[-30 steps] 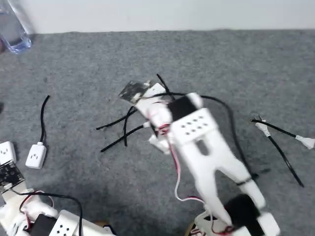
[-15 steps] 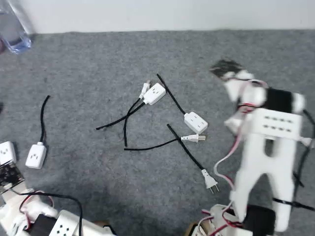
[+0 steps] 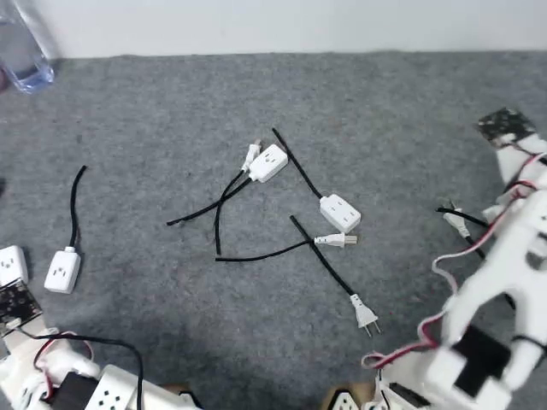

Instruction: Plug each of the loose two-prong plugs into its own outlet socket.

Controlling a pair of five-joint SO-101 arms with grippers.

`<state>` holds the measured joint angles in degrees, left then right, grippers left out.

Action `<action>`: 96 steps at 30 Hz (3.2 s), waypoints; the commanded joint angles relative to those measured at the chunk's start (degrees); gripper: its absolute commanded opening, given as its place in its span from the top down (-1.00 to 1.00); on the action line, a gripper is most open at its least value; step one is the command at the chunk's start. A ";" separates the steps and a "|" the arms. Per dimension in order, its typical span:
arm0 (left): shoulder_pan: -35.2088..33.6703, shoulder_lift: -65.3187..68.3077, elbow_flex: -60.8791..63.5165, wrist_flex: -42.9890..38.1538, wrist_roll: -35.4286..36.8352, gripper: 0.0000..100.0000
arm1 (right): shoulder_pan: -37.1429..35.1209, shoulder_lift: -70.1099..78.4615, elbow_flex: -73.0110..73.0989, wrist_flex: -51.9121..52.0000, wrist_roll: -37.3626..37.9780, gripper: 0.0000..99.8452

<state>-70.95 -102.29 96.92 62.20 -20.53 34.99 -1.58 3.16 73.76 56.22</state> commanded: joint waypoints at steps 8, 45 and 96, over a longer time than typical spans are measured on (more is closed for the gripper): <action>0.35 0.26 -0.40 0.35 -0.26 0.76 | -14.11 -1.36 -4.13 10.33 0.18 0.82; 0.26 0.26 -0.40 0.44 -0.26 0.76 | -51.91 -6.29 22.07 -1.10 21.80 0.45; 0.26 0.26 -0.40 0.44 -0.26 0.76 | -44.44 5.32 9.14 5.32 21.80 0.98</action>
<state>-70.95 -102.29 96.92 62.20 -20.53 -10.29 11.34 13.98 75.78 77.49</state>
